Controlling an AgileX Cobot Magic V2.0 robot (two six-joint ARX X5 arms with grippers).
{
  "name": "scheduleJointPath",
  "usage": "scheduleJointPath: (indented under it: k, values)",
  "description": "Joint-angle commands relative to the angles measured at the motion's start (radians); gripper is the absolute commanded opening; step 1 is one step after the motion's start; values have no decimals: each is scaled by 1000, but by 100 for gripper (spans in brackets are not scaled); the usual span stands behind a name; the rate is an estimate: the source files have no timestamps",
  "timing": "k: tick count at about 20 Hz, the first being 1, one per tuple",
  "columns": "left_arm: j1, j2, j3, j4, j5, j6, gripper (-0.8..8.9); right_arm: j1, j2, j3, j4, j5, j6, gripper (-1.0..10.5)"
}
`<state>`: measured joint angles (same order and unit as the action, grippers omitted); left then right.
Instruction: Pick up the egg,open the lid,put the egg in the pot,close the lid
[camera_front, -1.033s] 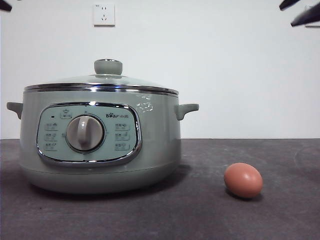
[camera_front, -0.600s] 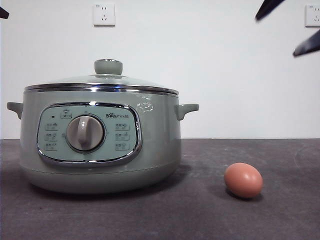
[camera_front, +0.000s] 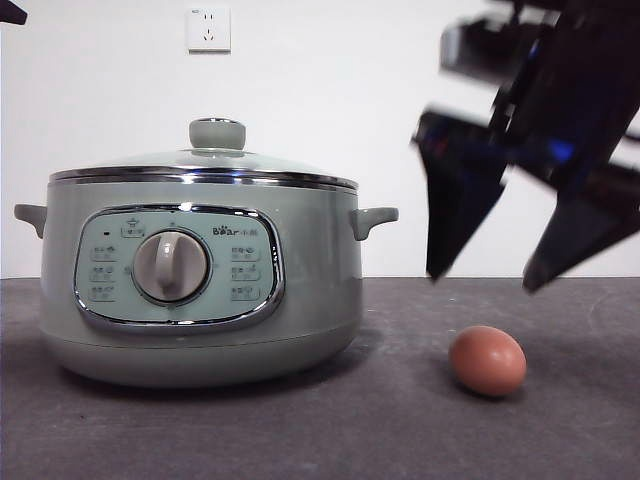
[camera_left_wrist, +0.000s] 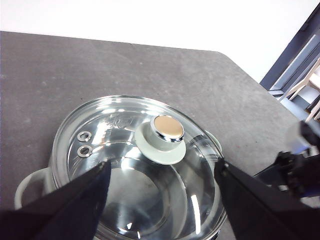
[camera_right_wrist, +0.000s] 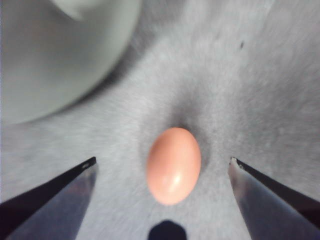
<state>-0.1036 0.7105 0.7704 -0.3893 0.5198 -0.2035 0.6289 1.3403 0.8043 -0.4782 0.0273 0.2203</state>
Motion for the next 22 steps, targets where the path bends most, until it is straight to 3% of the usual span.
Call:
scheduleJointPath:
  k: [1, 11, 14, 22]
  values:
    - [-3, -1, 3, 6, 6, -6, 350, 3, 77, 5, 36, 5, -1, 431]
    - [-3, -1, 3, 6, 6, -6, 350, -2, 213, 5, 66, 9, -1, 210]
    - [-3, -1, 3, 0, 6, -6, 350, 0, 211, 5, 77, 5, -1, -16]
    - [-76, 48, 3, 64, -3, -6, 361, -5, 1, 5, -35, 6, -1, -12]
